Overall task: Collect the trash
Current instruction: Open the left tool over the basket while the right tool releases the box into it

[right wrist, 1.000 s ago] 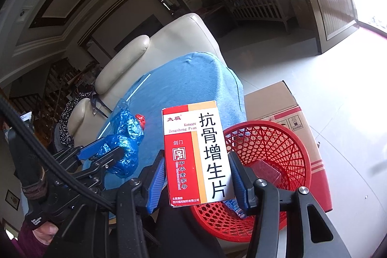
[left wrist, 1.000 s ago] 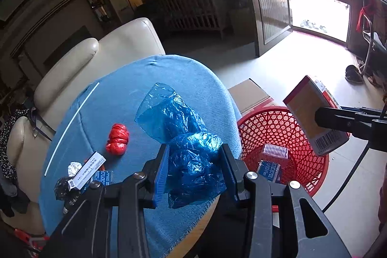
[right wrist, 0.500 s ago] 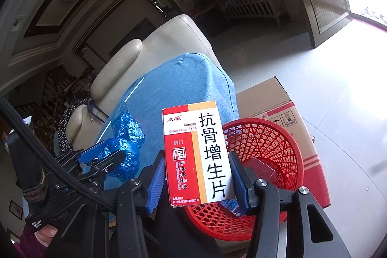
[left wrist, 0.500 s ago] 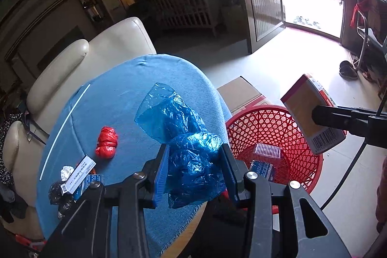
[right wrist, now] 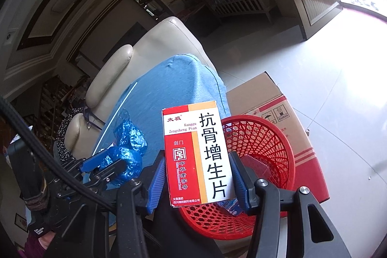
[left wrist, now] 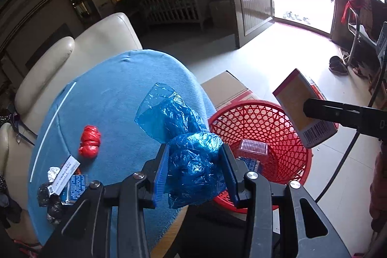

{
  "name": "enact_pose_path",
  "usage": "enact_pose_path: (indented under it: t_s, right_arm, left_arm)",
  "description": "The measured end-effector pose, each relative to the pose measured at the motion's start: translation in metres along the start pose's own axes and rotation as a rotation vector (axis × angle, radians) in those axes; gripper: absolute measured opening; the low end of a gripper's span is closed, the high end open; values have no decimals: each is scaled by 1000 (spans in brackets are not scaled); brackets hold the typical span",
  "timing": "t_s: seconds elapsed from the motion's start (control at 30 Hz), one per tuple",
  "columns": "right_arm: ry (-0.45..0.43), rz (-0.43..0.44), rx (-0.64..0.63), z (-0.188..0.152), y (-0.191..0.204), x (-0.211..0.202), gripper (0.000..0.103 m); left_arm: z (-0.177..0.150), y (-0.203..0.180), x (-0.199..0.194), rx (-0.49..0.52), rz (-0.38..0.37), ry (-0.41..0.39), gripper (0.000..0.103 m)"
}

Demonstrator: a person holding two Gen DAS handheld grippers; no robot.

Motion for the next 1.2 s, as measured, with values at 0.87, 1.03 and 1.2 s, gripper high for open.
enact_pose_path:
  t_s: [0.87, 1.03, 1.2]
  right_arm:
    - [11, -4, 85, 1, -13, 3, 63]
    - [10, -2, 82, 1, -11, 3, 63]
    - [12, 1, 74, 0, -7, 4, 63]
  left_arm:
    - [5, -9, -1, 25, -28, -18, 59]
    - [4, -4, -2, 10, -18, -15, 59]
    - [2, 2, -4, -7, -8, -15, 60]
Point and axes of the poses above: each gripper's, at about its wrist camera, not at the fingertips, and x roughly the way its jaws point, y to its left, z to its top, the point moved 6 cm from there along x, roughly the way its jaws point, and after that the axes turned 13 degrees about -y, right-handed, at the moved point
